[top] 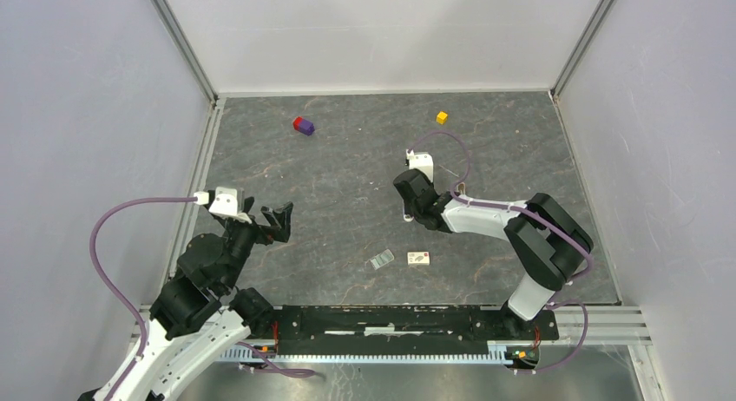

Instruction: Load the staples into the stapler

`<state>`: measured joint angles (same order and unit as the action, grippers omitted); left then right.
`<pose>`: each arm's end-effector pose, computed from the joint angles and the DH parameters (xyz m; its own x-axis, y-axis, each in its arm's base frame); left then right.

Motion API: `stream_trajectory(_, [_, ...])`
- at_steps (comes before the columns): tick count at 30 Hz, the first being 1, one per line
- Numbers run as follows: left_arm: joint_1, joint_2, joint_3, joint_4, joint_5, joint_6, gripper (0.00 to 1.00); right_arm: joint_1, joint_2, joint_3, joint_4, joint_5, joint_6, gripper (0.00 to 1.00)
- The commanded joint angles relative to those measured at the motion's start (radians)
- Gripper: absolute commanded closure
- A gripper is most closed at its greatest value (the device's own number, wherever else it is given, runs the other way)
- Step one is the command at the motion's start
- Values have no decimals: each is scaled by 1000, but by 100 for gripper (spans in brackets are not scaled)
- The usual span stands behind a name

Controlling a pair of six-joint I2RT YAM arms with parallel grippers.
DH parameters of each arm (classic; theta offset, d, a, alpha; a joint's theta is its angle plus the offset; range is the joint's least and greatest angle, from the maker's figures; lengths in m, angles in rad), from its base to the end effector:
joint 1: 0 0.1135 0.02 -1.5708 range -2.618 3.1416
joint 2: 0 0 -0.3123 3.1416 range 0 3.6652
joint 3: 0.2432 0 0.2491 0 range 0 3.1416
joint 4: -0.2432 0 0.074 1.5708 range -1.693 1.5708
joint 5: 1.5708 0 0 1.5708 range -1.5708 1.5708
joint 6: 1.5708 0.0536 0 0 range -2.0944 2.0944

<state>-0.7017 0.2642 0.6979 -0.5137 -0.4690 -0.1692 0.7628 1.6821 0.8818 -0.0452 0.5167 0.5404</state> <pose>0.0417 -0.0035 0.3414 -0.0992 -0.1128 -0.9887 0.2181 0.9669 -0.1322 0.2685 0.2200 0.2019 -0.6511 -0.0035 -0.7590 -0.0337 0.9991 0.0243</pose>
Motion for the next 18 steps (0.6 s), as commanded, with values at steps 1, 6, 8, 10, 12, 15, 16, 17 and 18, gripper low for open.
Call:
stream_trajectory(1, [2,4,6,40,-10,39,0,-5,-2,-10,28,-7,0,63])
stream_trajectory(6, [2,4,5,40,-10,41,0,-5,-11,-17,31,-18,4,64])
stream_trajectory(8, [2,3,3,40,-10,42,0,-6,-15,-15,25,-18,3,64])
stream_trajectory(10, [2,7,-1,45,-10,42,0,-5,-28,-8,17,-29,-1,64])
stream_trajectory(12, [2,23,-1,48,-10,27,0,-5,-49,13,-15,-32,-17,63])
stream_trajectory(15, [2,114,29,24,15,-52,0,-16,-100,3,-20,-55,-42,61])
stream_trajectory(16, [2,160,44,12,30,-84,0,-27,-119,-12,-3,-82,-52,60])
stream_trajectory(17, [2,214,62,8,55,-106,0,-35,-136,-31,14,-105,-64,59])
stream_trajectory(18, [2,268,78,7,97,-124,0,-48,-149,-49,36,-130,-86,58])
